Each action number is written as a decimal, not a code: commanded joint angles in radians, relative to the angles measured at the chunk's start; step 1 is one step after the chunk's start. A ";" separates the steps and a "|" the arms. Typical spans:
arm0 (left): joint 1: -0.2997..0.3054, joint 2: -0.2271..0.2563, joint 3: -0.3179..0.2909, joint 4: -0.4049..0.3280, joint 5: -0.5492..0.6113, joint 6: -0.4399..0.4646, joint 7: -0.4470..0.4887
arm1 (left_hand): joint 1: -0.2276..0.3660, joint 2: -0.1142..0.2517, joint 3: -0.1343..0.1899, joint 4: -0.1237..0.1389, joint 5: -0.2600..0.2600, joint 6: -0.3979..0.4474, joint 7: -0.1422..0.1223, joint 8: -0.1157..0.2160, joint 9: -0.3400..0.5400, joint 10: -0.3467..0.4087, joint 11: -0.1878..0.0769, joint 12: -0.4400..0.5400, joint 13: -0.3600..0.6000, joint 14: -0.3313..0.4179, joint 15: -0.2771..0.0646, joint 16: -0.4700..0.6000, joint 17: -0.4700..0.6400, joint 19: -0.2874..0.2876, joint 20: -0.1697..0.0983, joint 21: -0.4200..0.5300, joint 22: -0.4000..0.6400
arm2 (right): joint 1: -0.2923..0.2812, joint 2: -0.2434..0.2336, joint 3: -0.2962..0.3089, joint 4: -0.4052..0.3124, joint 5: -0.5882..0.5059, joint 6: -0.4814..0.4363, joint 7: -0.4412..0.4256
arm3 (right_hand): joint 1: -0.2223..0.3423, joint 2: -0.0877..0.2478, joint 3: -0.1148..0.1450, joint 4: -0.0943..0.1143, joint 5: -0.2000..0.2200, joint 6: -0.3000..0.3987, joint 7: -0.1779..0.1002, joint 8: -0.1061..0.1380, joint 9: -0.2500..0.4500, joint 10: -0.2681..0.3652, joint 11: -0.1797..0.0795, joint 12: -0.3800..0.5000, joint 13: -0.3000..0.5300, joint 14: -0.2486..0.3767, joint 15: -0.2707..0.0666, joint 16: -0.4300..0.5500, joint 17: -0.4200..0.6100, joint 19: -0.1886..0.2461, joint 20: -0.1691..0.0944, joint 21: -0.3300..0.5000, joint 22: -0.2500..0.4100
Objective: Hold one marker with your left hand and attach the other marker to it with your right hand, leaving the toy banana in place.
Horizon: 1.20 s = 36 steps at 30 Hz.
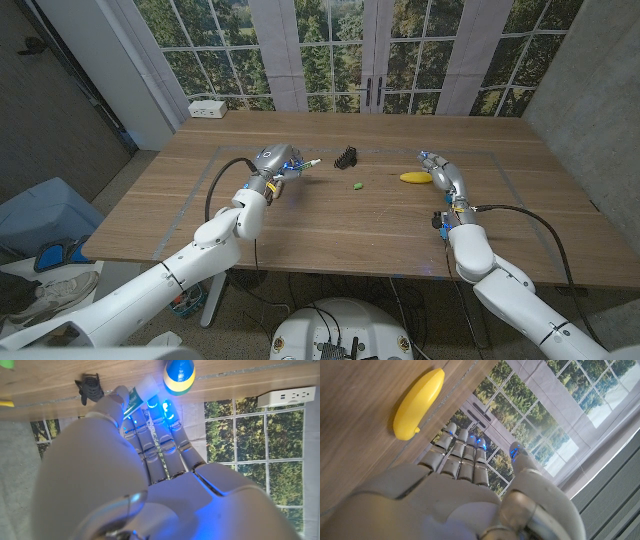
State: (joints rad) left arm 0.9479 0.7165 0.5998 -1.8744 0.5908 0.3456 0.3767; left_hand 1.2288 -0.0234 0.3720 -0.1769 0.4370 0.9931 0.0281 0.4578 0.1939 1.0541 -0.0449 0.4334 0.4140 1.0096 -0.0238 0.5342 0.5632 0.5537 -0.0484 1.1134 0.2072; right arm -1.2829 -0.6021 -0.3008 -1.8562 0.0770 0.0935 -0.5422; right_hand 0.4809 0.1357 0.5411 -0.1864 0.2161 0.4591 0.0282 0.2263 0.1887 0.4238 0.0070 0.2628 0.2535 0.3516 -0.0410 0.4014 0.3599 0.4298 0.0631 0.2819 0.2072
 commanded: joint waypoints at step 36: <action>0.109 -0.049 -0.136 -0.026 -0.401 -0.020 0.158 | -0.017 0.007 0.047 0.013 0.045 0.065 -0.072 0.007 0.215 0.154 -0.154 -0.010 0.184 0.123 -0.215 -0.016 0.050 -0.027 -0.090 0.041 -0.009 | 0.199 -0.177 -0.231 -0.164 -0.218 -0.462 0.171 | 0.194 -0.021 0.016 -0.010 0.018 0.013 -0.049 -0.001 0.003 -0.018 -0.046 -0.002 0.027 -0.052 -0.049 0.020 0.043 -0.007 -0.006 0.014 0.004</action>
State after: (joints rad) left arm 1.0479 0.6647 0.4805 -1.8987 0.2595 0.3475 0.5304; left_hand 1.2130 -0.0259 0.3843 -0.1890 0.4734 0.9877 0.0226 0.4597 0.2087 1.0540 -0.0452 0.4197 0.4503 1.0079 -0.0255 0.5187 0.6087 0.5326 -0.0481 1.1438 0.1951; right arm -1.1333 -0.7495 -0.4704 -1.9991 -0.0855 -0.2954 -0.4165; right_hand 0.6585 0.1213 0.5494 -0.1946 0.2261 0.4696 -0.0150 0.2263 0.1884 0.4088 -0.0326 0.2626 0.2771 0.3035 -0.0393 0.4142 0.3969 0.4209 0.0643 0.2896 0.2069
